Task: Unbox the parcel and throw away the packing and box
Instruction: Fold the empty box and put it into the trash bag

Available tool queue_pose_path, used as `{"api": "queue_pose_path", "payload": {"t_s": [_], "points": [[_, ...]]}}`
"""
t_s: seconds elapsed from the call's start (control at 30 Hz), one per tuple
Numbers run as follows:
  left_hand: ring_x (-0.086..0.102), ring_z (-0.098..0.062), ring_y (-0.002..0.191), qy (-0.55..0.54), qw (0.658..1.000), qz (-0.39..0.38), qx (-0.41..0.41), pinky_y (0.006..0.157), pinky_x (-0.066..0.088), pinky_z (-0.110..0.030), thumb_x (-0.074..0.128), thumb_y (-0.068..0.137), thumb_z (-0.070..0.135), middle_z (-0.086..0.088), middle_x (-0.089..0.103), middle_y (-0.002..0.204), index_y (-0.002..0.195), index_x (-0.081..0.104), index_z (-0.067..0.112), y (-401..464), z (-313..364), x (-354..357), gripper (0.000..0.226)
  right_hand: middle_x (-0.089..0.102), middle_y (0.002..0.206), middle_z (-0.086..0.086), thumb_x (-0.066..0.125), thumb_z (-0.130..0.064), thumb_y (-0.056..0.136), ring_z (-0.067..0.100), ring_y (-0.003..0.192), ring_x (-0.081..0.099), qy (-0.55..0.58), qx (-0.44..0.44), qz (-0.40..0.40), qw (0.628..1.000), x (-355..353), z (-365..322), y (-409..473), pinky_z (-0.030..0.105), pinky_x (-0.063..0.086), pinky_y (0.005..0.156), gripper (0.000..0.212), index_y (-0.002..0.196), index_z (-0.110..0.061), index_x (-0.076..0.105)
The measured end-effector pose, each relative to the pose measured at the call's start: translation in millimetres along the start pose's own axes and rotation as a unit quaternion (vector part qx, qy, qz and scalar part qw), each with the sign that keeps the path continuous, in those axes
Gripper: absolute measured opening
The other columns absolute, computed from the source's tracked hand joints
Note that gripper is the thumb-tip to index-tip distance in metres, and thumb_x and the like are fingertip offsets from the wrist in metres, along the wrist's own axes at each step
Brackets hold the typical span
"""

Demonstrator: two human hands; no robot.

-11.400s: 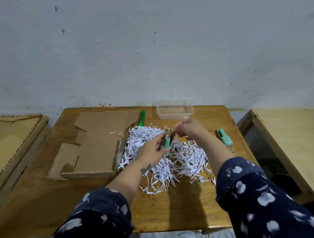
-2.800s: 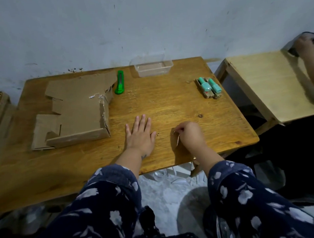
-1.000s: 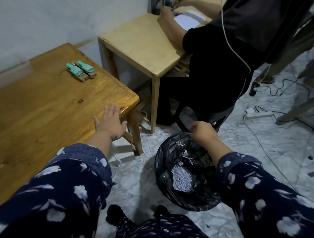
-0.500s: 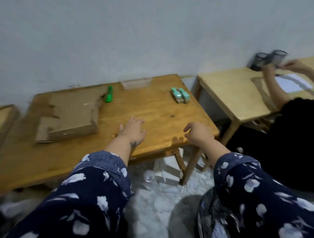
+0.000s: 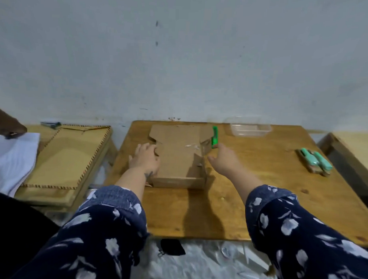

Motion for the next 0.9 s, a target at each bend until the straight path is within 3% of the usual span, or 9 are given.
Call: {"api": "queue_pose_path", "payload": {"t_s": [0.1,0.2,0.33,0.47,0.57,0.67,0.77,0.9], "points": [[0.01,-0.031,0.148,-0.028,0.999,-0.021,-0.039,0.117,0.019,-0.053,0.051,0.097,0.03,-0.003,0.013,0.161,0.149,0.029,0.027,24,-33,11,0.057,0.028,0.151,0.017,0.055,-0.036,0.091,0.036,0.131,0.042,0.051,0.05,0.014,0.997,23,-5,20,0.045,0.041,0.103,0.071,0.149,-0.018,0.017],[0.029,-0.034,0.14,-0.092,0.992,-0.054,-0.064,0.112,0.031,-0.047,0.052,0.096,0.029,-0.009,0.018,0.159,0.149,0.03,0.023,46,-54,31,0.057,0.018,0.155,0.014,0.058,-0.035,0.09,0.037,0.134,0.039,0.084,0.086,0.014,0.993,45,-2,38,0.049,0.04,0.106,0.077,0.15,-0.025,0.011],[0.045,-0.029,0.128,-0.124,0.991,-0.025,-0.048,0.091,0.043,-0.038,0.049,0.098,0.033,-0.008,0.036,0.15,0.147,0.033,0.028,64,-54,39,0.052,0.039,0.144,0.014,0.056,-0.024,0.091,0.033,0.125,0.047,0.062,0.079,0.047,0.994,52,-1,54,0.044,0.045,0.1,0.061,0.145,-0.021,0.027],[0.056,-0.02,0.11,-0.122,0.991,0.037,-0.029,0.073,0.041,-0.03,0.05,0.097,0.037,-0.003,0.055,0.131,0.14,0.044,0.03,76,-45,29,0.044,0.054,0.133,0.01,0.054,-0.008,0.09,0.028,0.113,0.057,0.046,0.083,0.074,0.993,52,1,58,0.039,0.053,0.089,0.054,0.139,-0.023,0.04],[0.061,-0.016,0.103,-0.126,0.989,0.077,-0.027,0.068,0.043,-0.027,0.054,0.095,0.034,0.003,0.065,0.12,0.128,0.058,0.027,78,-40,21,0.033,0.06,0.125,0.01,0.054,-0.006,0.09,0.024,0.097,0.063,0.047,0.076,0.094,0.992,49,4,57,0.032,0.053,0.072,0.05,0.136,-0.024,0.046],[0.064,-0.016,0.097,-0.135,0.984,0.103,-0.044,0.066,0.047,-0.027,0.057,0.095,0.025,0.003,0.069,0.114,0.117,0.067,0.025,77,-39,17,0.025,0.062,0.123,0.008,0.055,-0.007,0.091,0.018,0.087,0.061,0.056,0.072,0.106,0.99,46,5,53,0.02,0.044,0.062,0.048,0.135,-0.023,0.048],[0.065,-0.017,0.096,-0.134,0.983,0.112,-0.048,0.067,0.049,-0.028,0.059,0.093,0.023,0.003,0.071,0.11,0.114,0.069,0.024,73,-34,13,0.022,0.061,0.126,0.008,0.055,-0.007,0.091,0.019,0.089,0.061,0.078,0.062,0.12,0.988,38,3,46,0.019,0.045,0.063,0.047,0.135,-0.022,0.05],[0.065,-0.016,0.094,-0.132,0.981,0.135,-0.036,0.062,0.045,-0.026,0.06,0.093,0.023,0.004,0.072,0.107,0.117,0.067,0.023,58,-21,0,0.025,0.064,0.122,0.008,0.057,-0.007,0.09,0.02,0.084,0.065,0.108,0.038,0.149,0.982,21,-3,32,0.029,0.057,0.068,0.047,0.134,-0.024,0.051]]}}
Point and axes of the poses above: each hand's wrist, its own y-axis towards the middle knuckle, its own x-axis out of the palm, z = x × y, the point moved 10 cm from there along y, towards the middle knuckle
